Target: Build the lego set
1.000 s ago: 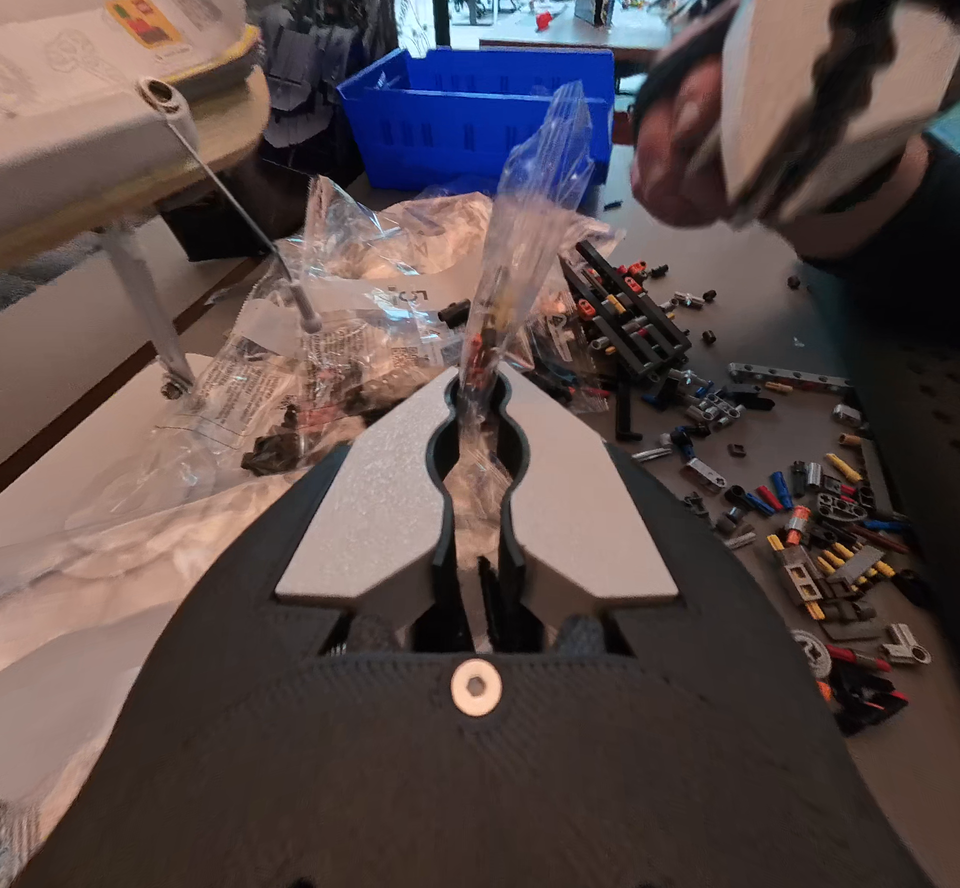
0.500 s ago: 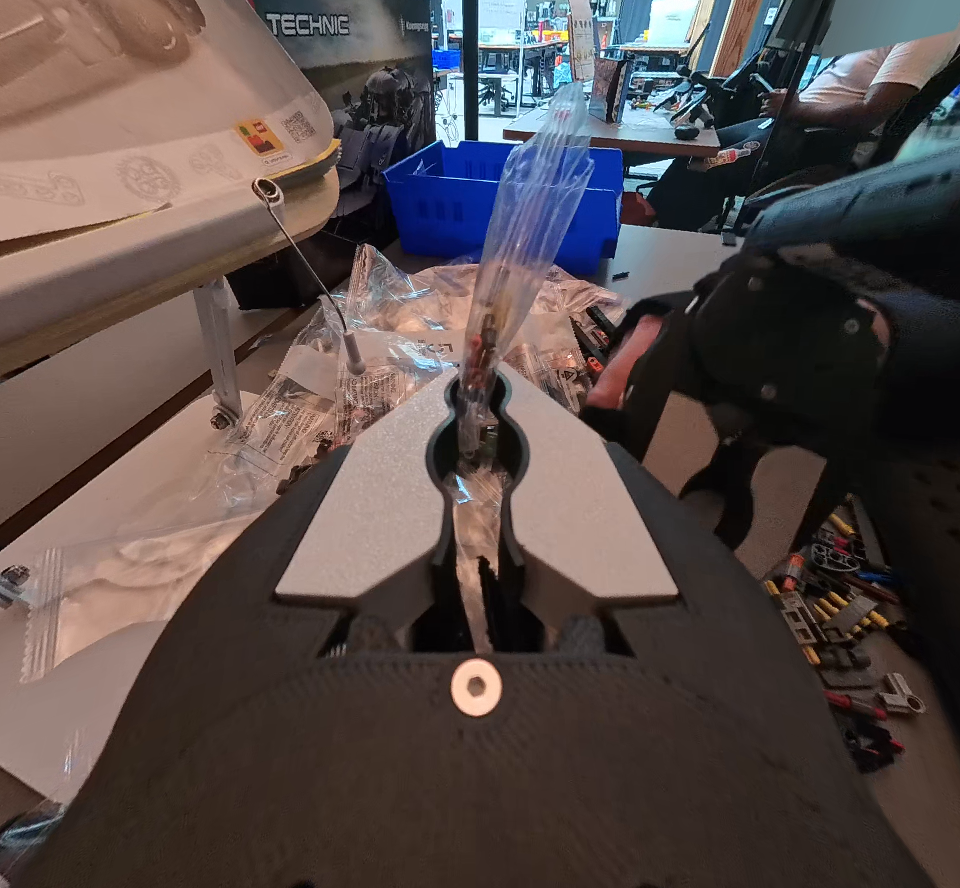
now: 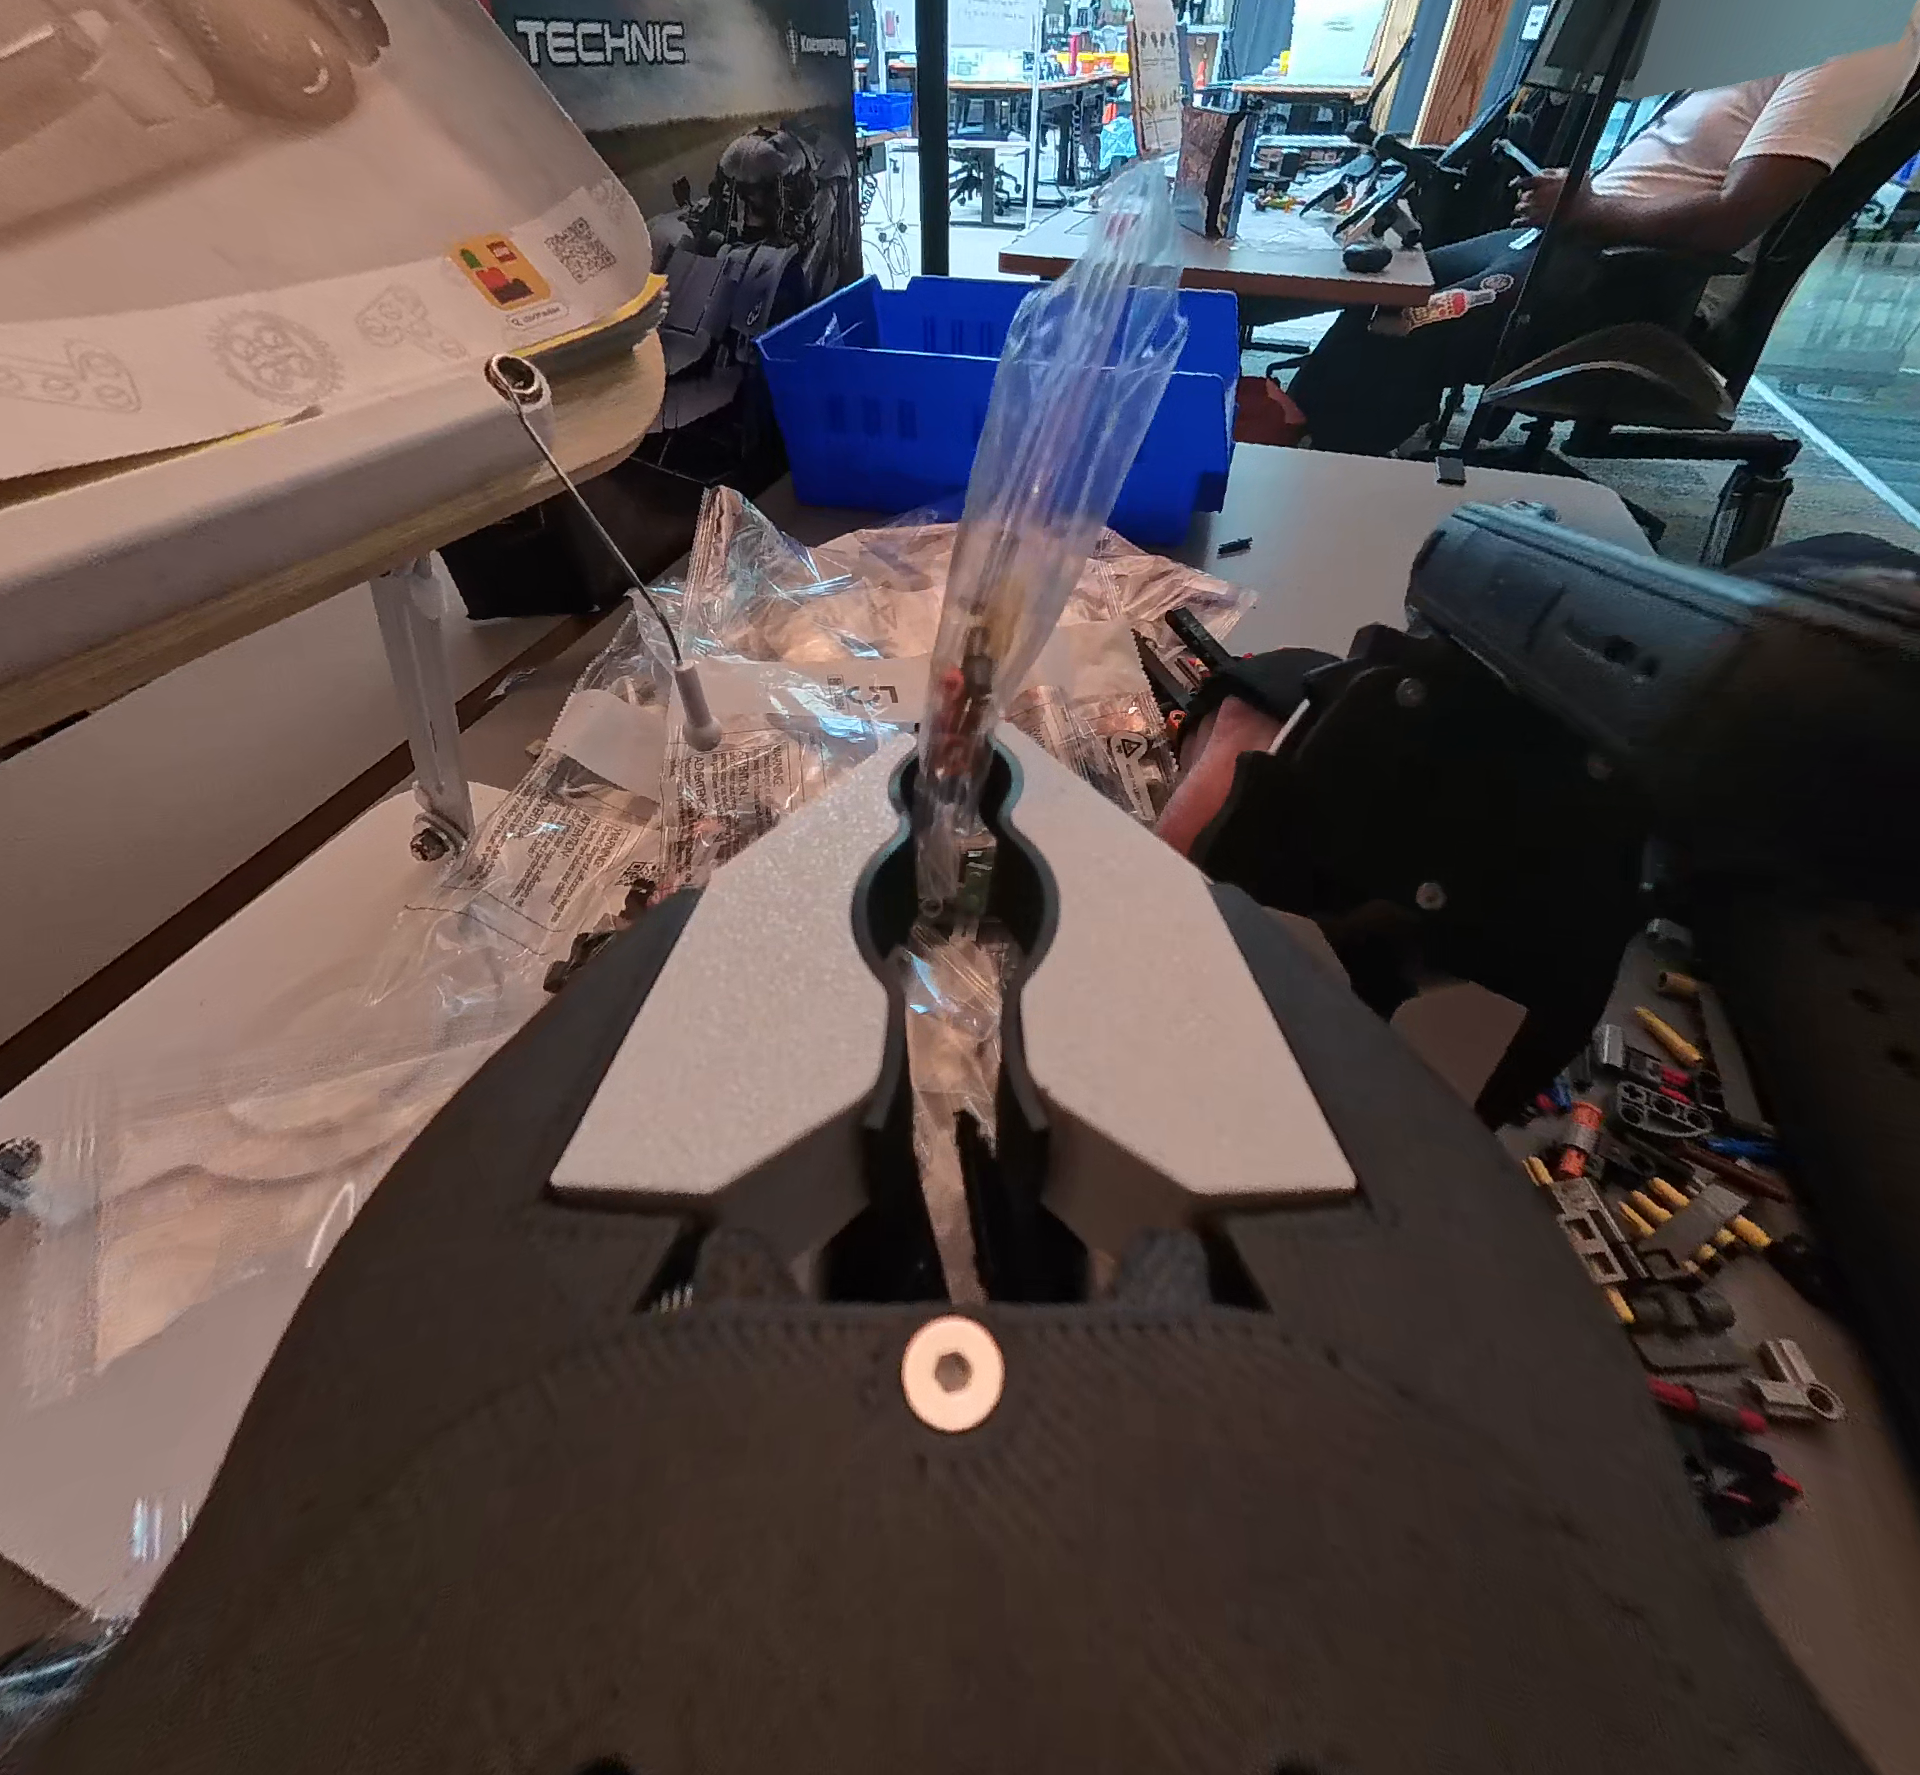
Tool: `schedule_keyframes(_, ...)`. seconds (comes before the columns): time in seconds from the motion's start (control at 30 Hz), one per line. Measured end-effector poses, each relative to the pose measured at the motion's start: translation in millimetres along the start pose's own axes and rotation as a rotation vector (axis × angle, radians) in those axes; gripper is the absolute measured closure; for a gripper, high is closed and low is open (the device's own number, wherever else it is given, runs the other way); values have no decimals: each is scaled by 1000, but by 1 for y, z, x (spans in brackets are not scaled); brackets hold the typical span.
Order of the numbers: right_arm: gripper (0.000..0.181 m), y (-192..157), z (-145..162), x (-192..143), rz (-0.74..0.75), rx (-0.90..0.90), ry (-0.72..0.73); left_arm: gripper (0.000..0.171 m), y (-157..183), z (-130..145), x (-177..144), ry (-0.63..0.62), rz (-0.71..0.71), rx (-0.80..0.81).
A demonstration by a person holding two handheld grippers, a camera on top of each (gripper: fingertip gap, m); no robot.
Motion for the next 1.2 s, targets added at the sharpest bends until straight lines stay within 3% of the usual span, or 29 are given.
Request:
schedule_keyframes(0.17,180,5,-4,-15,18,25,79,166,0,1,1,-4,1,-1)
schedule_keyframes(0.33,166,4,3,-7,-4,26,27,166,1,1,2,-10,4,2)
schedule_keyframes(0.5,176,2,5,0,-4,2,-25,166,1,1,2,-14,5,3)
schedule_keyframes(0.77,181,4,5,-7,-1,22,8,166,1,2,3,-21,8,5)
schedule_keyframes(1.2,174,10,6,-18,58,36,28,167,1,2,3,-22,8,5)
Point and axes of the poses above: each gripper's, where its closed fingertips meet, x out along the fingers, z out of its underside, y = z × x across the jaws, the point moved 9 cm from there along -x, back along the fingers, and after that the axes turned 4 degrees about -z, right-handed, at the moved point
